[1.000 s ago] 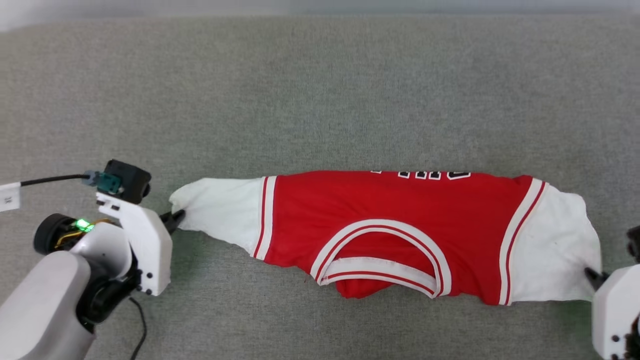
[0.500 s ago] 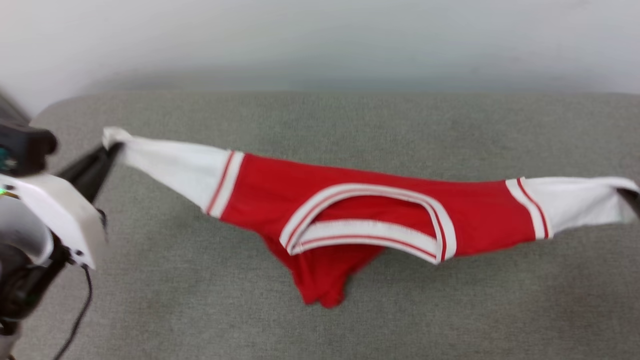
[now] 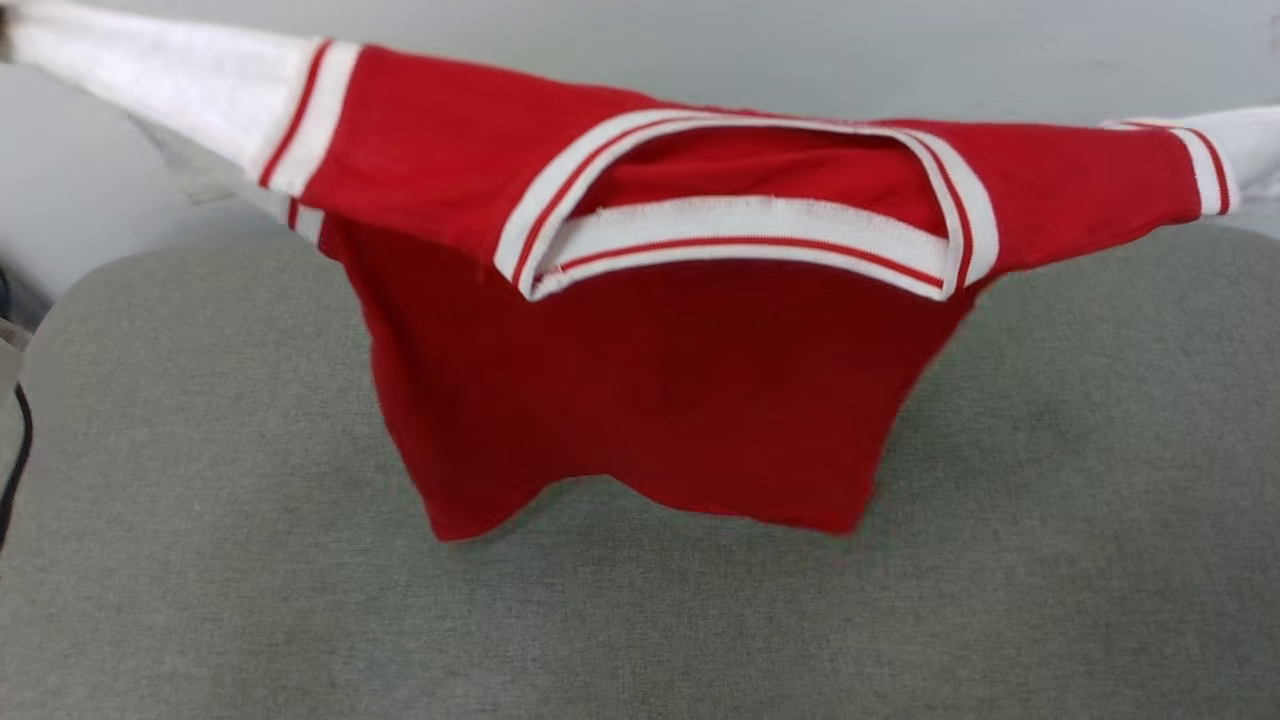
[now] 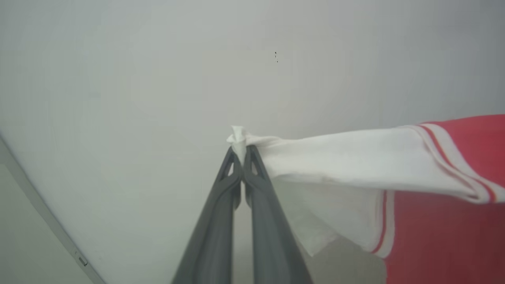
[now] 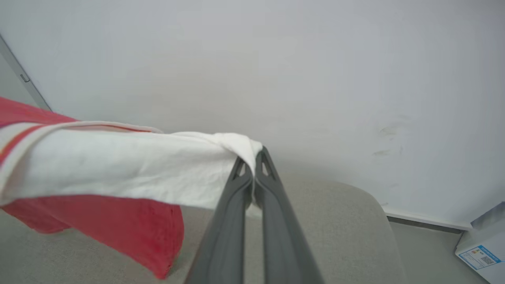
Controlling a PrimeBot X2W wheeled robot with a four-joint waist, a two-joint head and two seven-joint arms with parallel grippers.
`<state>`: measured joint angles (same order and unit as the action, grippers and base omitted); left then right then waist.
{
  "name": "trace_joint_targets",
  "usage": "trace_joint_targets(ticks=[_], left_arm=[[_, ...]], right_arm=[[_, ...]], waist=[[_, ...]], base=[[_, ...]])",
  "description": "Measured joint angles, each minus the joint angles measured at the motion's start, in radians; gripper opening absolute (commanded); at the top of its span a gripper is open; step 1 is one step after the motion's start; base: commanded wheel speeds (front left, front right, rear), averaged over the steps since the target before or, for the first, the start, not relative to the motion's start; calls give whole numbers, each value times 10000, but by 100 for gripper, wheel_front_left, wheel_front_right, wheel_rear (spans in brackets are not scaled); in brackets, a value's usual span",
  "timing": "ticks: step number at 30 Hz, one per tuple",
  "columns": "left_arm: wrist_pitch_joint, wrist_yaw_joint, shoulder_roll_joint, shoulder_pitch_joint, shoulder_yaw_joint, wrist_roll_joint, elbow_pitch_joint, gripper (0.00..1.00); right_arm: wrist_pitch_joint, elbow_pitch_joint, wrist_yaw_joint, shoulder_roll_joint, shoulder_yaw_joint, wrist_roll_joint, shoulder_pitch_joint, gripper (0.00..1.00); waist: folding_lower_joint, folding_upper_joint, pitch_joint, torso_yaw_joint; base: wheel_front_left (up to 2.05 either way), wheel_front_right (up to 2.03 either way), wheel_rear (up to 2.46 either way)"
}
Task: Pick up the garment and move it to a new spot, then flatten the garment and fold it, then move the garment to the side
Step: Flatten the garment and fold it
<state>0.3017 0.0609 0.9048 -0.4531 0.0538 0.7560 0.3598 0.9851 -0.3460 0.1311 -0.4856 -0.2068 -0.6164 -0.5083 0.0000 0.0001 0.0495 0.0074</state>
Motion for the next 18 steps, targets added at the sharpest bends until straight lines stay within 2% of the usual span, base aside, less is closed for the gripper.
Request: trace_joint_targets(ticks=[5, 10, 18], left_arm=[[-360, 36, -27, -895, -458, 196, 230, 0], [-548, -82, 21, -1859, -617, 272, -123, 0], [-644, -558, 148, -4036, -222, 140, -1423, 0]], right_arm=[[-251, 65, 0, -157, 280, 42, -952, 0], [-489, 466, 0, 50, 571, 23, -2057, 0], [-1478, 1331, 0, 15, 1386, 665, -4052, 0]], waist=[[0, 0, 323, -106], [0, 0, 824, -209], [1, 0, 1998, -410]], base=[[0, 0, 0], [0, 0, 0], [0, 0, 0]])
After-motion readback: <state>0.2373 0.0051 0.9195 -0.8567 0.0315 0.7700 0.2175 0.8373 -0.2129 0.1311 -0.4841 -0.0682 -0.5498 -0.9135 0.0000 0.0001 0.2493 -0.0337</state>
